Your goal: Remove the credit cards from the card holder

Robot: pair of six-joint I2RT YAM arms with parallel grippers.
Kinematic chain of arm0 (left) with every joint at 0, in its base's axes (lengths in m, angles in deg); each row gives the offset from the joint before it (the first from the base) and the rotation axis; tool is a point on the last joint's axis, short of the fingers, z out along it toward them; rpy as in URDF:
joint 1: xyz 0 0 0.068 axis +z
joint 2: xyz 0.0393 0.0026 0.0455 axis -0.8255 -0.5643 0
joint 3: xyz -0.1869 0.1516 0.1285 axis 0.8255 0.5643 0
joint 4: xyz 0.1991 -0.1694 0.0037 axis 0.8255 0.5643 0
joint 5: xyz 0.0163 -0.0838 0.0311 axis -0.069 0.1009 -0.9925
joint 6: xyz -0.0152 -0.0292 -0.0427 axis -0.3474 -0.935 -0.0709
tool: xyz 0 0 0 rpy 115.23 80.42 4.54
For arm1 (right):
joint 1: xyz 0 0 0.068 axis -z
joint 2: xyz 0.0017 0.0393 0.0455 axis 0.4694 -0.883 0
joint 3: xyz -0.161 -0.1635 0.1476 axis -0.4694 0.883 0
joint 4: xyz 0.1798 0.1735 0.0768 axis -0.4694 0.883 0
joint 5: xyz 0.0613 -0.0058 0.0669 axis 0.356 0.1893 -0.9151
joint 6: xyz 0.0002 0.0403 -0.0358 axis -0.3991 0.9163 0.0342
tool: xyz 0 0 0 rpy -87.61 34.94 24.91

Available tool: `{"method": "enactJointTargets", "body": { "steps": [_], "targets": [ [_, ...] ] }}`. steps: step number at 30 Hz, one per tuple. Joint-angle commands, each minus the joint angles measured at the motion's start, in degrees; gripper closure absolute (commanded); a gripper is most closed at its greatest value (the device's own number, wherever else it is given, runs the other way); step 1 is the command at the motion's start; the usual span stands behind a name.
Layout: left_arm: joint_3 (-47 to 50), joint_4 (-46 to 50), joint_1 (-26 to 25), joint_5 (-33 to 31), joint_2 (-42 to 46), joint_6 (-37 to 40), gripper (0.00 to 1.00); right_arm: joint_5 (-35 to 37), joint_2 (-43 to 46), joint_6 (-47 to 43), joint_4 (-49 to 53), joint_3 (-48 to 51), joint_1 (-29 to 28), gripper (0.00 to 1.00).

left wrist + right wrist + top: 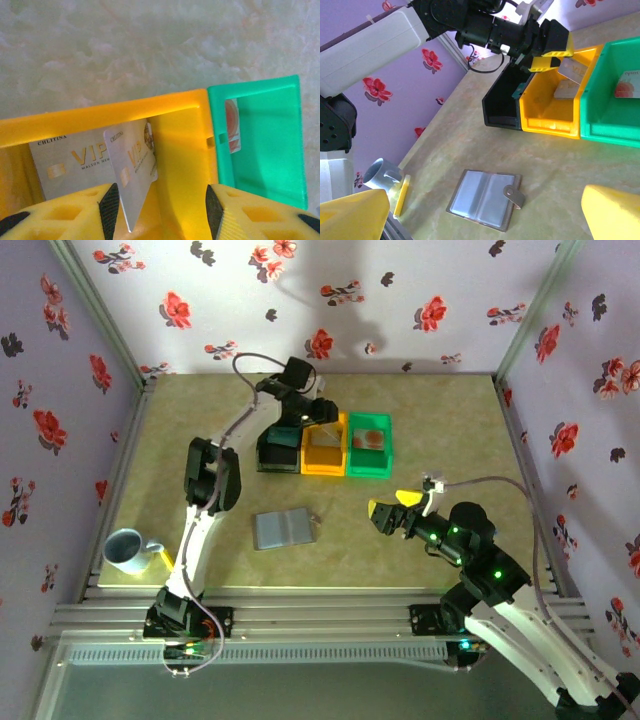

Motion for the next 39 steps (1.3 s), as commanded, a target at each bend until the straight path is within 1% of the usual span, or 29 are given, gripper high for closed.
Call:
{"method": "enactJointTargets", "body": {
  "steps": [1, 5, 8, 11, 13, 15, 16, 19, 21, 25, 26, 28, 30, 35, 37, 39],
  "targets": [
    [-3.72, 3.19, 0.3, -1.34, -1.2, 2.14, 0.46, -0.42, 0.43, 0.29, -1.66, 0.28, 0.41, 0.01],
    [-6.41, 5.01, 0.44, -1.98, -1.47, 2.75, 0.44, -0.24, 0.44, 0.15, -1.68, 0.24, 0.48, 0.01],
    [-8.76, 6.23, 0.95, -2.41, -1.64, 3.07, 0.4, -0.24, 0.28, 0.07, -1.75, 0.38, 0.43, 0.01],
    [-14.04, 8.57, 2.3, -3.03, -1.9, 3.14, 0.36, -0.07, -0.2, 0.03, -2.02, 0.22, 0.42, 0.01],
    [-13.63, 7.07, 3.4, -3.0, 0.43, 2.03, 0.28, -0.02, -0.64, -0.21, -2.04, -0.13, 0.61, 0.01],
    [-11.98, 5.35, 4.04, -3.04, 3.37, 1.5, 0.06, 0.19, -0.77, -0.32, -1.86, -0.44, 0.88, 0.01],
    [-11.12, 4.95, 4.2, -3.05, 4.69, 1.38, 0.0, 0.28, -0.71, -0.36, -1.78, -0.6, 0.93, 0.01],
    [-6.85, 2.45, 4.23, -4.99, 9.18, 2.02, 0.0, 1.26, -0.03, -0.42, -1.5, -0.48, 1.12, 0.01],
    [-5.18, 2.06, 4.1, -7.96, 11.7, 2.72, 0.0, 1.93, 0.39, -0.35, -1.16, -0.4, 1.22, 0.01],
    [-2.18, 1.24, 3.93, -11.87, 16.58, 5.41, 0.0, 3.94, 0.96, -0.29, 0.18, -0.73, 1.29, 0.0],
    [-0.66, 0.83, 3.82, -13.84, 18.06, 6.35, 0.0, 4.96, 1.25, -0.29, 0.75, -0.94, 1.29, 0.01],
    [3.45, -1.29, 3.83, -17.37, 21.24, 8.1, 0.0, 7.14, 1.87, -0.29, 1.78, -1.02, 1.29, 0.01],
    [9.69, -5.22, 3.83, -21.1, 25.4, 9.32, 0.0, 9.27, 2.82, -0.1, 2.24, -0.78, 1.34, 0.01],
    [24.02, -13.75, 3.69, -26.49, 35.83, 11.17, 0.0, 16.06, 4.86, 0.91, 3.01, -0.13, 1.36, 0.01],
    [28.6, -15.2, 3.77, -29.18, 39.09, 11.42, 0.0, 18.68, 5.25, 1.19, 3.5, -0.33, 1.4, 0.01],
    [30.69, -13.58, 3.83, -30.82, 41.1, 10.91, 0.0, 23.41, 5.2, 2.27, 4.31, -0.55, 1.39, 0.01]
  ]
}}
